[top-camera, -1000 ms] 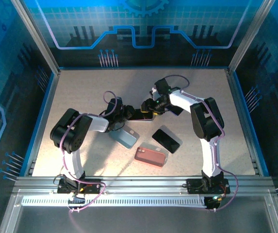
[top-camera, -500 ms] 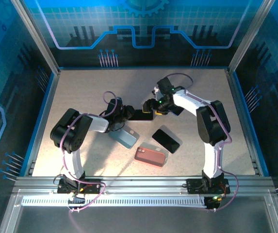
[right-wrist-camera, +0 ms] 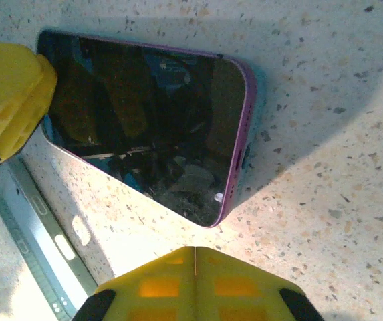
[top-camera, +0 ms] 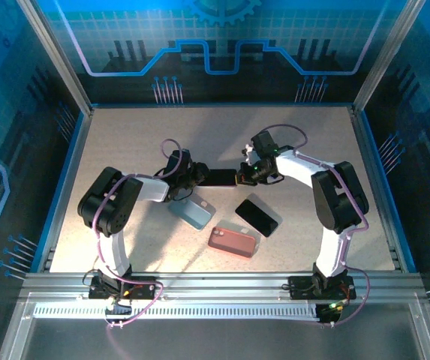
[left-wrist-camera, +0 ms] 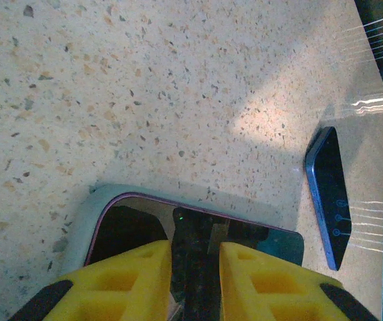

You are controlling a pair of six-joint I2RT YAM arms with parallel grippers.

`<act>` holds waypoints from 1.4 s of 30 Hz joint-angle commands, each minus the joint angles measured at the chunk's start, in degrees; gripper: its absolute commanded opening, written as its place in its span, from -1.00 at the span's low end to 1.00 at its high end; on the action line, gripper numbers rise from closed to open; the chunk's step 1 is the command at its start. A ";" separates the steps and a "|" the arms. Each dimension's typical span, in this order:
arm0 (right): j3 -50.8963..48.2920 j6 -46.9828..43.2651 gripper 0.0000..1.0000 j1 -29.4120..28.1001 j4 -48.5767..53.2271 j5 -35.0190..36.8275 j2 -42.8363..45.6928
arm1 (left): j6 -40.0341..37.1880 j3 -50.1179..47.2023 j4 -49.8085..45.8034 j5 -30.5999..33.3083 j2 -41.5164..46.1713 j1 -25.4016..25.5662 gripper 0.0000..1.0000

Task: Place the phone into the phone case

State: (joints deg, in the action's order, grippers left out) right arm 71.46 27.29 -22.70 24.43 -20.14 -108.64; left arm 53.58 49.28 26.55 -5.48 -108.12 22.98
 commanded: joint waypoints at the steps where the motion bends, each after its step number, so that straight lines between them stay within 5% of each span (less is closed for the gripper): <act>1: -0.55 0.05 -1.00 0.65 -2.78 -2.22 0.44 | -1.56 0.64 -6.14 0.03 -0.19 -0.35 -0.47; 27: 1.37 -0.72 -1.00 -1.70 -1.16 2.28 -5.99 | -1.80 0.43 -6.68 0.92 0.00 -0.35 -0.47; 42: 4.12 -0.59 -1.00 -1.81 0.97 2.74 -2.50 | -1.68 -0.03 -5.81 1.07 0.10 -0.36 -0.48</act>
State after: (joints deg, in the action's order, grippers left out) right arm 73.67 27.11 -23.73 23.99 -17.93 -112.40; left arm 53.41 50.52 23.81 -5.43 -108.12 22.98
